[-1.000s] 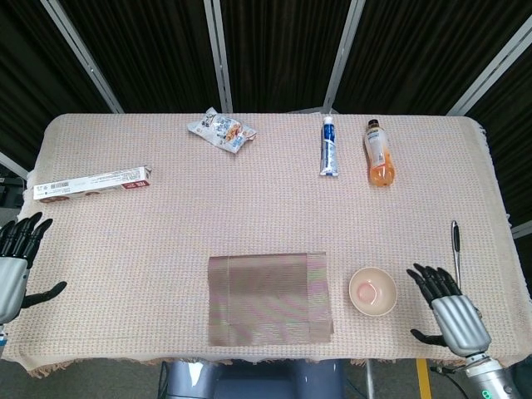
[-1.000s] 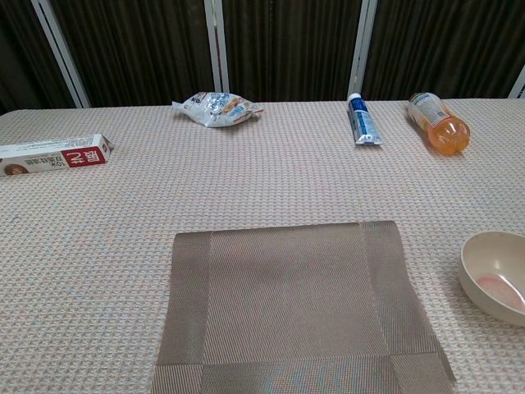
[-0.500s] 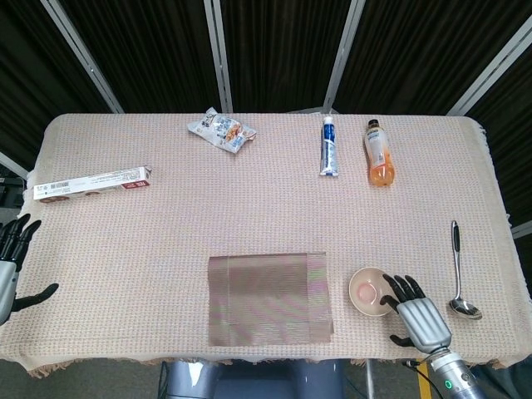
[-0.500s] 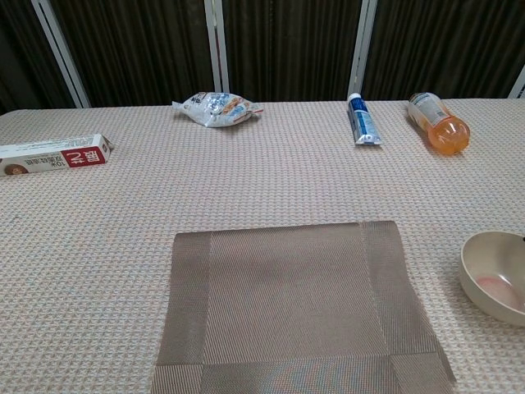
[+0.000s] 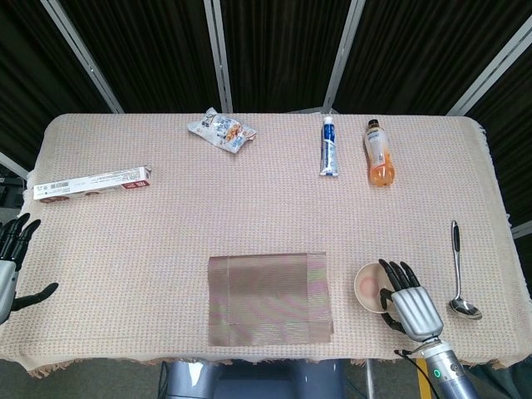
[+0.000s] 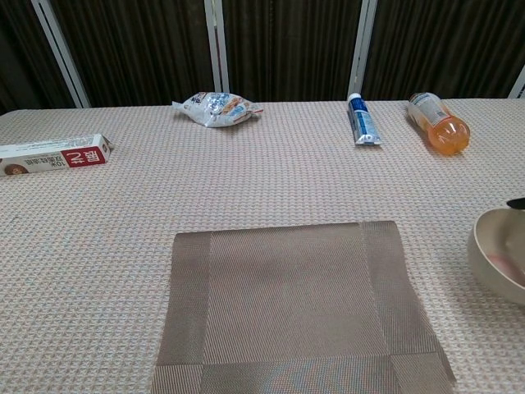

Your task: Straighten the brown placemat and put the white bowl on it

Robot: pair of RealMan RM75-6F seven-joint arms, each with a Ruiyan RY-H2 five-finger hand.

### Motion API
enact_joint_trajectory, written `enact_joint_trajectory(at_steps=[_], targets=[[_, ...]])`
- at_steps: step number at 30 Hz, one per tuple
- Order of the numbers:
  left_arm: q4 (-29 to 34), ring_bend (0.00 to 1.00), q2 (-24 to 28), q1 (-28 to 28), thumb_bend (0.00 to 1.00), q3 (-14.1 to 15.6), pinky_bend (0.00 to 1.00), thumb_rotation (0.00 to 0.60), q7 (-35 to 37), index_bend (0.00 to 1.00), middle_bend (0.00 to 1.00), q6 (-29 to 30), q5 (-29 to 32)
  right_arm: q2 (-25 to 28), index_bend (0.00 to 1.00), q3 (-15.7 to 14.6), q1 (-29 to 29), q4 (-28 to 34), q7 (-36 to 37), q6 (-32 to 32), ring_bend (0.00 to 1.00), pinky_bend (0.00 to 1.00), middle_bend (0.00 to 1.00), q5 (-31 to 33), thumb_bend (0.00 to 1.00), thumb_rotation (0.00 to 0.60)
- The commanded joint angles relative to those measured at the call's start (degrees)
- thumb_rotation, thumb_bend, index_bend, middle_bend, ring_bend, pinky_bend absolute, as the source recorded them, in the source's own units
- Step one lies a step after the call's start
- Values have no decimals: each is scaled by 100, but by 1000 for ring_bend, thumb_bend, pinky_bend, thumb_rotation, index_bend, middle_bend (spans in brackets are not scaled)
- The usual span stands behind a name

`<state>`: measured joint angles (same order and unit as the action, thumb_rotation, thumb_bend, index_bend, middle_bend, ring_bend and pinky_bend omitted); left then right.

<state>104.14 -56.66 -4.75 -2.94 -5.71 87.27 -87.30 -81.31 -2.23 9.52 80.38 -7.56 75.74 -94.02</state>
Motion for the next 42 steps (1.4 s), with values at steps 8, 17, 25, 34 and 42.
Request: enact_joint_trajectory(at_steps=[8,17,25,34,42], targets=[[9,0,-14,-19,0,5,0,600,-20,0,0,-48,16,315,771,729,382,-1,137,126,0,0,0,267,343,600],[-2,0,-25,-39,0,-21,0,600,-38,0,0,-96,106,393,771,1440,1187,-628,-241,-1521,0,0,0,1746,342,600],[-47,0,-54,-68,0,-38,0,600,-66,0,0,-175,209,91,728,1525,1474,-1232,-572,-2141,0,0,0,2487,330,600],[-36,0,-88,-80,0,-18,0,600,-150,0,0,-211,216,192,0,1440,1453,-1185,-298,-2315,0,0,0,2612,3,600],[-10,0,-87,-85,0,31,0,600,-107,0,0,-194,63,871,0,1313,910,-268,628,-1091,0,0,0,1792,0,600]])
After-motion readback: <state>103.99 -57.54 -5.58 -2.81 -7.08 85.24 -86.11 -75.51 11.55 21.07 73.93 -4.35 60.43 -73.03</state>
